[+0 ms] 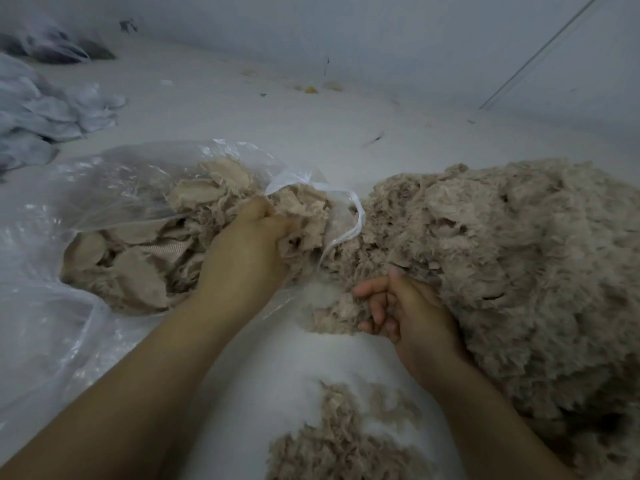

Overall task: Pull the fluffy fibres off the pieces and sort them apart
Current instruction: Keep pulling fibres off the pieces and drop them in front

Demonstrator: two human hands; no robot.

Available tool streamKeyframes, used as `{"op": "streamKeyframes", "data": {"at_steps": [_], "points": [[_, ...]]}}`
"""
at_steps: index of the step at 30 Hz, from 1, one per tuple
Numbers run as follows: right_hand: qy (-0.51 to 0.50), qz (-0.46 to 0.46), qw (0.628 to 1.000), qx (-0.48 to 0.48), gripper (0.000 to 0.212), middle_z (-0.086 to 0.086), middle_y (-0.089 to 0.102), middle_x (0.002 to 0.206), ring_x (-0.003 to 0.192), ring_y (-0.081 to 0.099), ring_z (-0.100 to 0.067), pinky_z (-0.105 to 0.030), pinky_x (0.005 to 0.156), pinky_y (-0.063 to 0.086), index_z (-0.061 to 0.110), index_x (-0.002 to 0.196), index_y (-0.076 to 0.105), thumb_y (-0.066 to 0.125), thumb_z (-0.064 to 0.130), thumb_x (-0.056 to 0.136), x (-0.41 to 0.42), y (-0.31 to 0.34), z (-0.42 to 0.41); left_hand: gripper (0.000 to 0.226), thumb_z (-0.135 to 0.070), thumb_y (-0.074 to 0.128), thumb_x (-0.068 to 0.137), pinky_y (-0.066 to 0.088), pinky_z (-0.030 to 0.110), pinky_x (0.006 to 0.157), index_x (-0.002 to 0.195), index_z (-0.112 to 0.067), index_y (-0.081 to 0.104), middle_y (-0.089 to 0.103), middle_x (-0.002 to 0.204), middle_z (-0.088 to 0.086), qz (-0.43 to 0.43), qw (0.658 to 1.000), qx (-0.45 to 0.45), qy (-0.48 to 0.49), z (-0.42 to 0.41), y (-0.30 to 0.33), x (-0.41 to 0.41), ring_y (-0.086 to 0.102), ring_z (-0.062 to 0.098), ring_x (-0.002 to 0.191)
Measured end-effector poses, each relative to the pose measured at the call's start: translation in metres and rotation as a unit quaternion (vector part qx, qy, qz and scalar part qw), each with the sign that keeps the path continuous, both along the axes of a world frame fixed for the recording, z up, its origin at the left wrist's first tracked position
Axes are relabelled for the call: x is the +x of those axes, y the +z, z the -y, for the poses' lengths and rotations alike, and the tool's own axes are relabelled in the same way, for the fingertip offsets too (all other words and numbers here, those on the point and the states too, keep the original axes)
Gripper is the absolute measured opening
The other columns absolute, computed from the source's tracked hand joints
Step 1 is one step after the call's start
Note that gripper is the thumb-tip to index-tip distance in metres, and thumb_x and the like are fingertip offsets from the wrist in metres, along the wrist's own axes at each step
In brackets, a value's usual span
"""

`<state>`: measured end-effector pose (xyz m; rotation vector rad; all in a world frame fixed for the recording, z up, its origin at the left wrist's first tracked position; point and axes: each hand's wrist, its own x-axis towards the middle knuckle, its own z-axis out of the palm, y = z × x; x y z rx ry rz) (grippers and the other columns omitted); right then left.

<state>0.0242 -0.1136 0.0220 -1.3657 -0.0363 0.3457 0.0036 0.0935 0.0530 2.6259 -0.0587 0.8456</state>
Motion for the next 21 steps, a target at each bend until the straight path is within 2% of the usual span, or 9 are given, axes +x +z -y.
{"op": "streamKeyframes", "data": {"at_steps": [2,4,7,10,14,17,19,20,21], "points": [[0.007,0.008,1.0,0.001,0.05,-0.004,0.049,0.05,0.043,0.05,-0.014,-0.02,0.045,0.047,0.004,0.079,0.073,0.038,0.029,0.104,0.0,0.0,0.0,0.022,-0.005,0.051,0.08,0.023,0.03,0.045,0.098,-0.008,0.063,0.043,0.092,0.009,-0.11,0.986,0.105,0.066,-0.005,-0.008,0.002,0.032,0.024,0.054],[0.01,0.015,1.0,0.001,0.047,-0.004,0.048,0.051,0.042,0.049,-0.011,-0.02,0.046,0.048,0.004,0.083,0.073,0.039,0.028,0.103,0.0,0.0,-0.001,0.018,-0.01,0.053,0.083,0.015,0.028,0.045,0.1,-0.012,0.06,0.034,0.089,0.007,-0.143,0.977,0.133,0.091,-0.006,-0.012,0.0,0.025,0.021,0.048],[0.008,0.015,1.0,0.0,0.046,-0.005,0.047,0.051,0.044,0.049,-0.013,-0.021,0.046,0.048,0.006,0.082,0.074,0.039,0.028,0.102,0.0,0.0,-0.001,0.003,-0.012,0.064,0.084,0.018,0.022,0.043,0.086,-0.01,0.065,0.03,0.084,0.007,-0.093,0.985,0.114,0.088,-0.005,-0.01,-0.001,0.025,0.019,0.043],[0.004,0.014,1.0,0.01,0.047,-0.005,0.046,0.051,0.043,0.048,-0.013,-0.022,0.046,0.048,0.009,0.078,0.075,0.04,0.028,0.102,-0.001,0.001,-0.002,0.011,-0.015,0.069,0.083,0.014,0.015,0.046,0.075,-0.008,0.067,0.04,0.084,0.011,0.008,0.992,0.081,0.094,0.002,-0.001,-0.004,0.029,0.02,0.046],[-0.004,0.003,1.0,0.007,0.046,-0.005,0.044,0.051,0.049,0.046,-0.02,-0.023,0.045,0.047,0.005,0.082,0.074,0.04,0.028,0.103,0.0,0.002,-0.002,0.015,-0.019,0.068,0.083,0.029,0.022,0.042,0.074,-0.007,0.068,0.049,0.085,0.013,0.026,0.994,0.075,0.074,0.014,-0.002,-0.012,0.042,0.025,0.048],[-0.003,-0.002,1.0,0.0,0.045,-0.003,0.043,0.05,0.048,0.044,-0.017,-0.022,0.044,0.045,0.002,0.088,0.072,0.04,0.029,0.103,0.0,0.002,-0.002,0.017,-0.025,0.069,0.082,0.036,0.027,0.042,0.072,-0.01,0.069,0.054,0.077,0.004,0.012,0.997,0.071,-0.015,0.026,-0.007,-0.013,0.051,0.024,0.054],[-0.004,-0.004,1.0,-0.003,0.044,-0.003,0.043,0.05,0.048,0.043,-0.016,-0.022,0.044,0.044,0.002,0.092,0.071,0.039,0.03,0.103,0.0,0.001,-0.001,0.023,-0.043,0.065,0.08,0.042,0.027,0.051,0.08,-0.021,0.072,0.054,0.072,-0.01,-0.063,0.995,-0.008,-0.082,0.036,-0.01,-0.014,0.054,0.01,0.062],[-0.004,-0.003,1.0,-0.005,0.044,-0.003,0.043,0.05,0.048,0.043,-0.016,-0.022,0.044,0.044,0.002,0.094,0.071,0.039,0.03,0.103,0.0,0.0,-0.001,0.026,-0.051,0.066,0.078,0.042,0.026,0.055,0.086,-0.026,0.071,0.053,0.071,-0.013,-0.113,0.987,-0.051,-0.105,0.04,-0.012,-0.014,0.052,0.002,0.065],[-0.002,-0.001,1.0,-0.008,0.044,-0.003,0.043,0.05,0.048,0.043,-0.016,-0.022,0.045,0.043,0.002,0.096,0.071,0.039,0.031,0.103,0.001,0.0,0.0,0.03,-0.055,0.069,0.077,0.043,0.026,0.058,0.092,-0.029,0.069,0.054,0.075,-0.014,-0.154,0.98,-0.062,-0.113,0.044,-0.016,-0.013,0.052,0.001,0.069]]}}
